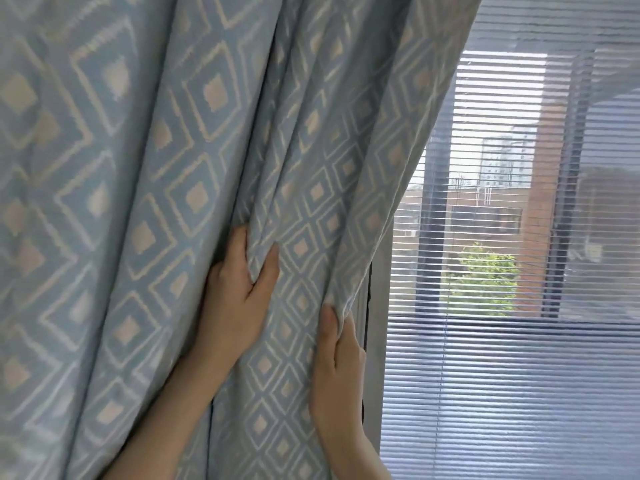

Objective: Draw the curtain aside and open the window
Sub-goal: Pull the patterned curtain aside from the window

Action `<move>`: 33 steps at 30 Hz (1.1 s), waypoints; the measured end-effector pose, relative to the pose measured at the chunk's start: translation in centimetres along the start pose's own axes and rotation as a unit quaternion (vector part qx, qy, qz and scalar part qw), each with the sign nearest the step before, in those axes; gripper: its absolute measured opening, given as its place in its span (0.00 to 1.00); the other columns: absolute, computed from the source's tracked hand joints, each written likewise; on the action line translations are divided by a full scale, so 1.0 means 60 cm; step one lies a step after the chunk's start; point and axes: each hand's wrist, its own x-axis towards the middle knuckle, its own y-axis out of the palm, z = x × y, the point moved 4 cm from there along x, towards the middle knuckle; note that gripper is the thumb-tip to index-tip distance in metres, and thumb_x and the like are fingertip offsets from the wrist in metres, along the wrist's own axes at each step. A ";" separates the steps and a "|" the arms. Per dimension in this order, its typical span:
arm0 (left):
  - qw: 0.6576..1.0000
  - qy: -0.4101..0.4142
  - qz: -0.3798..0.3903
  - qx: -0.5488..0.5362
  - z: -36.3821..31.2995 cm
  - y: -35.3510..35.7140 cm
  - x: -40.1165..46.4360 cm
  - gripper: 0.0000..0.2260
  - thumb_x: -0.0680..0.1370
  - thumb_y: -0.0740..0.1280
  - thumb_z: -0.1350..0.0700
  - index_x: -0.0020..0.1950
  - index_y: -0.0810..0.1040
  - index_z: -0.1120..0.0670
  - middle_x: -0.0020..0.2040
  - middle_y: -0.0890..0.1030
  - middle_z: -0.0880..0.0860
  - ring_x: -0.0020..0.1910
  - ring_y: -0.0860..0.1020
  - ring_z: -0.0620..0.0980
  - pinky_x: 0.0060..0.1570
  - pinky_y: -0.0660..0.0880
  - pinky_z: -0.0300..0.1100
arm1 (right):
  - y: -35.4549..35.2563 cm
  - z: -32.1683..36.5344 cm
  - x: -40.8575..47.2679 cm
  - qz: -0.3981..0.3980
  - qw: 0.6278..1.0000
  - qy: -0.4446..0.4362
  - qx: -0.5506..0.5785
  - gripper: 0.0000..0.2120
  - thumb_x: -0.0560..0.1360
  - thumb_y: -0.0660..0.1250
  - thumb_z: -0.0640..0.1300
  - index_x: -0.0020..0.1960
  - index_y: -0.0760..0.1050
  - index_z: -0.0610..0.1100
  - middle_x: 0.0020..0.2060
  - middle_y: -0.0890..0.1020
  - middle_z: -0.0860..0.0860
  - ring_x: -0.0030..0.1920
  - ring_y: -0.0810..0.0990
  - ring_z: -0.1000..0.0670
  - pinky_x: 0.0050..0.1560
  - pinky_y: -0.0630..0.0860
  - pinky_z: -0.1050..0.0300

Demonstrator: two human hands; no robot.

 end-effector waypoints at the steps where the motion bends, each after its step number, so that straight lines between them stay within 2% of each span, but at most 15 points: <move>1: 1.000 -0.002 0.001 -0.006 0.001 0.000 0.001 0.07 0.80 0.62 0.53 0.57 0.70 0.45 0.49 0.77 0.31 0.50 0.76 0.27 0.49 0.69 0.22 | 0.001 0.001 0.001 -0.004 1.000 -0.002 -0.003 0.16 0.76 0.53 0.63 0.50 0.75 0.57 0.40 0.81 0.49 0.31 0.77 0.48 0.29 0.70 0.65; 3: 1.000 -0.007 0.006 -0.022 0.004 -0.003 0.003 0.07 0.80 0.61 0.51 0.58 0.71 0.45 0.49 0.78 0.30 0.50 0.77 0.29 0.49 0.71 0.24 | 0.009 0.000 0.003 -0.010 1.000 -0.005 -0.013 0.17 0.77 0.52 0.62 0.54 0.75 0.57 0.40 0.82 0.54 0.31 0.79 0.55 0.30 0.71 0.68; 6: 0.999 -0.005 0.015 -0.040 0.009 -0.014 0.010 0.07 0.80 0.61 0.50 0.57 0.70 0.41 0.51 0.78 0.27 0.51 0.77 0.29 0.50 0.71 0.24 | 0.026 -0.001 0.004 -0.029 0.999 -0.015 -0.037 0.17 0.79 0.52 0.60 0.61 0.73 0.57 0.39 0.82 0.67 0.35 0.80 0.65 0.32 0.71 0.74; 11: 0.995 -0.005 0.047 -0.089 0.021 -0.030 0.017 0.07 0.80 0.62 0.53 0.56 0.71 0.41 0.52 0.79 0.29 0.53 0.78 0.31 0.51 0.71 0.25 | 0.056 0.002 -0.006 -0.100 0.993 -0.020 -0.063 0.27 0.76 0.50 0.67 0.59 0.75 0.49 0.37 0.83 0.60 0.31 0.80 0.59 0.29 0.71 0.69; 15: 0.989 0.013 0.072 -0.129 0.025 -0.047 0.021 0.11 0.81 0.62 0.55 0.55 0.71 0.38 0.52 0.79 0.31 0.53 0.78 0.32 0.51 0.72 0.25 | 0.063 0.011 -0.015 -0.154 0.981 -0.037 -0.112 0.31 0.76 0.49 0.67 0.59 0.76 0.45 0.37 0.81 0.68 0.31 0.79 0.61 0.26 0.69 0.71; 20: 0.982 0.025 0.078 -0.169 0.037 -0.064 0.024 0.08 0.81 0.60 0.52 0.57 0.70 0.39 0.53 0.79 0.31 0.54 0.78 0.32 0.51 0.72 0.25 | 0.075 0.026 -0.032 -0.177 0.970 -0.063 -0.154 0.31 0.75 0.48 0.66 0.59 0.77 0.45 0.33 0.79 0.71 0.31 0.77 0.65 0.27 0.68 0.73; 23: 0.983 0.038 0.077 -0.164 0.040 -0.080 0.028 0.08 0.81 0.60 0.52 0.56 0.70 0.38 0.53 0.78 0.29 0.54 0.77 0.31 0.51 0.70 0.24 | 0.087 0.034 -0.041 -0.182 0.966 -0.070 -0.169 0.29 0.76 0.50 0.63 0.60 0.77 0.44 0.23 0.77 0.59 0.33 0.79 0.61 0.27 0.69 0.70; 24: 0.983 0.042 0.073 -0.161 0.043 -0.089 0.029 0.09 0.81 0.60 0.52 0.56 0.70 0.37 0.53 0.77 0.29 0.55 0.77 0.31 0.52 0.70 0.24 | 0.094 0.038 -0.045 -0.181 0.966 -0.068 -0.175 0.29 0.76 0.50 0.63 0.60 0.77 0.44 0.23 0.75 0.58 0.34 0.79 0.59 0.27 0.69 0.68; 26: 0.984 0.044 0.065 -0.159 0.050 -0.105 0.033 0.09 0.81 0.60 0.51 0.58 0.70 0.38 0.55 0.77 0.31 0.58 0.76 0.33 0.56 0.70 0.27 | 0.111 0.045 -0.053 -0.169 0.967 -0.064 -0.178 0.31 0.75 0.49 0.65 0.61 0.76 0.45 0.26 0.77 0.60 0.36 0.79 0.58 0.29 0.70 0.67; 28: 0.987 0.048 0.051 -0.142 0.059 -0.129 0.036 0.09 0.81 0.59 0.51 0.61 0.70 0.42 0.58 0.75 0.33 0.61 0.75 0.36 0.61 0.70 0.33 | 0.141 0.052 -0.059 -0.148 0.972 -0.055 -0.172 0.32 0.74 0.46 0.67 0.64 0.75 0.49 0.34 0.80 0.62 0.37 0.79 0.62 0.32 0.70 0.70; 30: 0.990 0.049 0.040 -0.126 0.068 -0.155 0.039 0.10 0.81 0.59 0.52 0.62 0.69 0.43 0.59 0.75 0.35 0.61 0.74 0.36 0.64 0.69 0.34 | 0.171 0.055 -0.065 -0.126 0.978 -0.046 -0.158 0.31 0.74 0.46 0.67 0.65 0.74 0.52 0.43 0.81 0.63 0.39 0.78 0.66 0.36 0.70 0.74; 33: 0.995 0.043 0.019 -0.090 0.086 -0.198 0.042 0.10 0.81 0.60 0.52 0.61 0.69 0.43 0.56 0.77 0.39 0.60 0.74 0.37 0.64 0.70 0.37 | 0.215 0.059 -0.072 -0.095 0.983 -0.033 -0.156 0.32 0.74 0.45 0.68 0.64 0.74 0.52 0.49 0.83 0.59 0.47 0.79 0.59 0.39 0.70 0.74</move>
